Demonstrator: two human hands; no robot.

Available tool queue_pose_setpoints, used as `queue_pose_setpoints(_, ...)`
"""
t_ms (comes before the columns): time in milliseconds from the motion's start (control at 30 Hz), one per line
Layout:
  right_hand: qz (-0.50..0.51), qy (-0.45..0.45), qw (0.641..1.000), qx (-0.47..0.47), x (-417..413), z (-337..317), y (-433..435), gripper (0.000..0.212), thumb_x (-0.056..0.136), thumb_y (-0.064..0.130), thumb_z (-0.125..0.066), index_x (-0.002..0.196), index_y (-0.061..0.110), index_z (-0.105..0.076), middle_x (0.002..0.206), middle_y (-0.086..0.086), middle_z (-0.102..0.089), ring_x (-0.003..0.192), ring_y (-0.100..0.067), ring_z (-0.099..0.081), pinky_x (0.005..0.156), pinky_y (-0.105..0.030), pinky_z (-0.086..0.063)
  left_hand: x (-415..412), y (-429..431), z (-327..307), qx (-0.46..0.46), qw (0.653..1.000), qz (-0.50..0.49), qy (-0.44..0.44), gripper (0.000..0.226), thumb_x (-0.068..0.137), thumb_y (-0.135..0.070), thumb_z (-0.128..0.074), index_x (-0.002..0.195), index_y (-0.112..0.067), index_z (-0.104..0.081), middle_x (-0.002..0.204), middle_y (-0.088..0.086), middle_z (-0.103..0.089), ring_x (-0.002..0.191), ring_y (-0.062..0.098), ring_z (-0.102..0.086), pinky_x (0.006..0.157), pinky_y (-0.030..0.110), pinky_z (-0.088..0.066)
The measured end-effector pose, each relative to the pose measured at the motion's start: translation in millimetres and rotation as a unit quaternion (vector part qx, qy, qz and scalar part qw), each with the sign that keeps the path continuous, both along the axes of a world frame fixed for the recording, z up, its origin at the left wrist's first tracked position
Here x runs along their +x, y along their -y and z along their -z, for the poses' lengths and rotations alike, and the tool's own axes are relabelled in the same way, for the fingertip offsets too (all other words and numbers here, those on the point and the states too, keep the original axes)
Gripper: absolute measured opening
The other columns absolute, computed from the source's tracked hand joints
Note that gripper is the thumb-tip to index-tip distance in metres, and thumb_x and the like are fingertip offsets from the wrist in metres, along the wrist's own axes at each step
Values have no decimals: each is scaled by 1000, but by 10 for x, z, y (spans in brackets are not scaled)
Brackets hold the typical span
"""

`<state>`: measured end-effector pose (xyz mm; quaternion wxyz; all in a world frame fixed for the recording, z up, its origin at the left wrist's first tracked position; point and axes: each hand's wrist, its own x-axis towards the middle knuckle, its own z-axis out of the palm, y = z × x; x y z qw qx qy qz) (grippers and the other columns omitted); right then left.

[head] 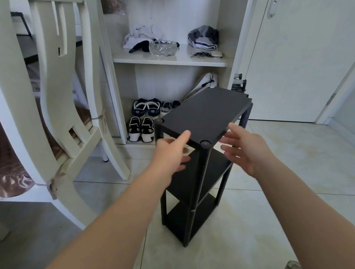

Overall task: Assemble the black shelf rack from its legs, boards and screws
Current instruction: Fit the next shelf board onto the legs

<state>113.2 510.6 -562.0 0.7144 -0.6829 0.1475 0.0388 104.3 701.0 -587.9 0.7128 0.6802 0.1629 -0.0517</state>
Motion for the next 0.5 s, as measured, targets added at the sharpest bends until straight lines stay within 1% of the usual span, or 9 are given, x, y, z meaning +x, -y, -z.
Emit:
queue_pose_setpoints(33,8,-2,1000,13,38,2,22,34,96,43,-67,105,10,-72,100,-6,-77,74,-17,-69,62,-27,-55,-11,101,9,-19,999,31,9,40,91,-50,-63,119,-21,-56,99,-2,-76,88,18,-74,81,40,-59)
queue_pose_setpoints(100,10,-10,999,36,91,14,22,34,95,39,-70,107,8,-72,100,-7,-75,67,-16,-64,60,-26,-53,-4,228,20,-26,998,53,23,32,95,-47,-59,117,-24,-57,101,-1,-76,93,21,-74,88,43,-58)
queue_pose_setpoints(167,16,-15,998,53,145,35,15,32,94,36,-71,104,5,-71,90,-7,-73,61,-13,-60,59,-25,-52,23,248,-6,-18,999,46,17,34,95,-44,-57,120,-21,-56,107,3,-73,99,25,-71,93,46,-56)
queue_pose_setpoints(233,19,-21,997,66,184,46,9,29,94,33,-71,99,5,-70,79,-5,-71,58,-12,-59,59,-24,-51,63,207,-26,-23,998,55,6,37,97,-39,-56,122,-13,-58,106,9,-74,99,28,-72,94,48,-56)
queue_pose_setpoints(300,14,-27,997,68,201,60,-16,27,93,32,-70,96,5,-69,75,-4,-71,56,-11,-58,57,-22,-51,96,137,-44,-32,997,70,8,34,99,-34,-52,118,-8,-60,93,10,-76,91,30,-74,89,45,-58)
queue_pose_setpoints(367,-2,-28,998,55,187,68,-66,27,93,32,-70,94,6,-70,77,-2,-74,56,-9,-60,54,-21,-50,144,47,-74,-43,997,65,6,28,101,-32,-50,109,-8,-60,76,7,-75,81,31,-75,80,41,-60)
queue_pose_setpoints(400,-16,-27,999,42,170,66,-94,28,93,34,-71,94,6,-72,80,-2,-76,57,-9,-62,54,-21,-51,176,-5,-95,-45,997,58,-1,26,100,-32,-49,106,-9,-58,71,7,-73,76,31,-75,77,40,-60)
queue_pose_setpoints(433,-32,-26,999,23,151,62,-112,28,92,36,-71,94,8,-74,83,-1,-78,59,-8,-64,55,-20,-52,208,-62,-115,-44,998,49,-10,25,100,-32,-49,105,-9,-56,70,8,-71,70,30,-74,72,39,-61)
queue_pose_setpoints(500,-36,-7,999,-35,130,36,-101,28,92,40,-71,92,12,-75,83,-1,-78,59,-6,-65,57,-21,-53,272,-204,-146,-46,998,33,-19,25,97,-33,-49,105,-9,-53,81,11,-64,56,29,-69,65,37,-60)
